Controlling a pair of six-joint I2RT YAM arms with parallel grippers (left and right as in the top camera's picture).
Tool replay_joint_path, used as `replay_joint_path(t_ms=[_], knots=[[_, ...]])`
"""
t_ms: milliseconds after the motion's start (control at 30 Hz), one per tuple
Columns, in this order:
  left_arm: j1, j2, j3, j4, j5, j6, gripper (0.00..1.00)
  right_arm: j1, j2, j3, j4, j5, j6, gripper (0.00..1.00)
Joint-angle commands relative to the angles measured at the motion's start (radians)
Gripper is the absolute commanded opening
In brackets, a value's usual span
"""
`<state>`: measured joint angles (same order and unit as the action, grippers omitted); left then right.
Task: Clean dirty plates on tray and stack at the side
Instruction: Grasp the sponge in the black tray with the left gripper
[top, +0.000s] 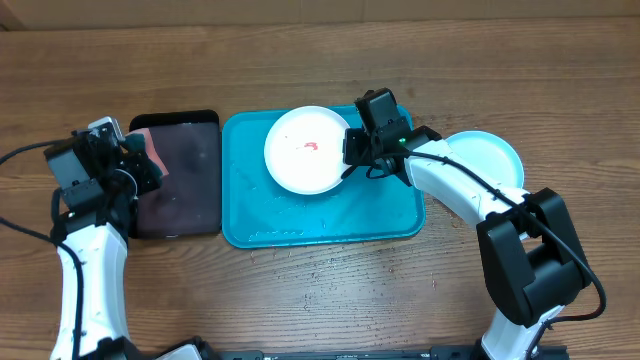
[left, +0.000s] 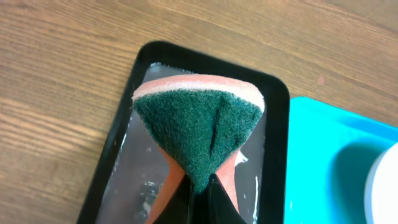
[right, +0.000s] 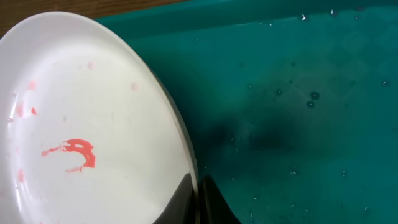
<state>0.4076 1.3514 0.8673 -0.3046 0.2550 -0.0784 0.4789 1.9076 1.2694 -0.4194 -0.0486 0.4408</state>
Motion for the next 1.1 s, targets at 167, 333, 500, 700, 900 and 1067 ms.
replay_joint_path(t_ms=[167,333,500,700,900,1067], knots=[[0.005,0.021,-0.014,0.11,0.152,-0.014,0.04,0.0,0.007,0.0,0.007,-0.009,0.005,0.04],[0.005,0.021,-0.014,0.122,0.184,-0.015,0.04,0.0,0.007,0.0,0.008,-0.009,0.005,0.04],[0.005,0.021,-0.014,0.122,0.184,-0.015,0.04,0.0,0.007,0.0,0.007,-0.01,0.005,0.04],[0.005,0.021,-0.014,0.122,0.184,-0.015,0.04,0.0,0.007,0.0,0.007,-0.013,0.005,0.04],[0.005,0.021,-0.014,0.122,0.184,-0.015,0.04,0.0,0.007,0.0,0.007,-0.013,0.005,0.04],[0.005,0.021,-0.014,0.122,0.184,-0.015,0.04,0.0,0.007,0.0,0.007,-0.013,0.005,0.04]])
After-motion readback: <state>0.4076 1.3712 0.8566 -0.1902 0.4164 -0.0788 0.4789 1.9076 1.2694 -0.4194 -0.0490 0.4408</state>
